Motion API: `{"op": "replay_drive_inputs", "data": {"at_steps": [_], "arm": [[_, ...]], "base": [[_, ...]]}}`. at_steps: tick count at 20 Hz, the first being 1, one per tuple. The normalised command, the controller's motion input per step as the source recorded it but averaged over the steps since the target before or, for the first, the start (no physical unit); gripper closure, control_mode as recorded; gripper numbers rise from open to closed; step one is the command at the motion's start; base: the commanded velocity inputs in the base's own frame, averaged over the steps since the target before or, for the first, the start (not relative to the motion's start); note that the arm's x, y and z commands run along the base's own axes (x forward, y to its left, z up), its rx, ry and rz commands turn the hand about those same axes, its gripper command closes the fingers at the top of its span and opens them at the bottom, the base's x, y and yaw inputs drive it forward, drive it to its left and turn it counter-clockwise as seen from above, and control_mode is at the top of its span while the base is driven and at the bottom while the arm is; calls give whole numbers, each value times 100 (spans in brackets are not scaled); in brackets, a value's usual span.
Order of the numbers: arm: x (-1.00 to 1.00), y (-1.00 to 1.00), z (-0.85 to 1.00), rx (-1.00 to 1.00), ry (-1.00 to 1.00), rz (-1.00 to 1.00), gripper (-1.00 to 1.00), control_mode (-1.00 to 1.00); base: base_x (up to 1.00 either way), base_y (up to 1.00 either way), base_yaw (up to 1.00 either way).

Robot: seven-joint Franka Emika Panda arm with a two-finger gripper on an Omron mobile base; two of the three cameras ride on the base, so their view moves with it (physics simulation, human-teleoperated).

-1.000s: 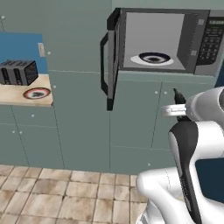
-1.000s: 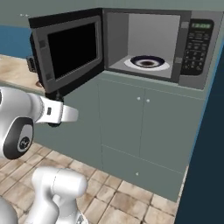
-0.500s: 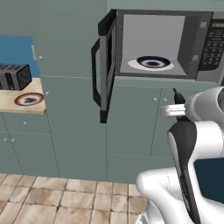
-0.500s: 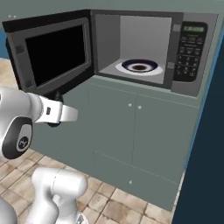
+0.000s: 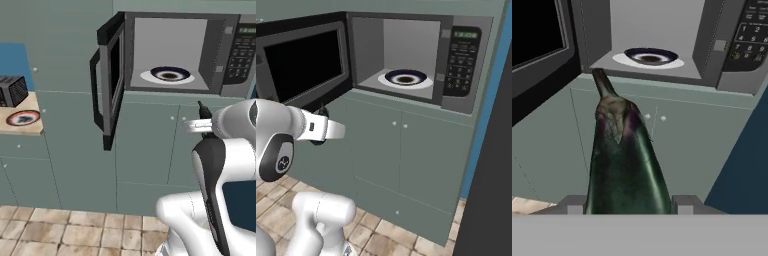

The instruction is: Pick the eggplant from the counter and place it in the microwave. Then turn on the microwave.

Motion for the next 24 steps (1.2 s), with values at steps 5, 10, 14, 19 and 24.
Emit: {"op": "replay_drive_inputs", "data": {"at_steps": [5, 10, 14, 19, 24], "arm": [[0, 0, 0, 0, 0, 0, 100, 100], [0, 0, 0, 0, 0, 0, 100, 100], [0, 0, 0, 0, 0, 0, 100, 100], [0, 0, 0, 0, 0, 0, 100, 100], [0, 0, 0, 0, 0, 0, 100, 100]], "base": [[32, -32, -7], [36, -24, -10], [36, -14, -10], [35, -3, -10], [32, 0, -11]]}}
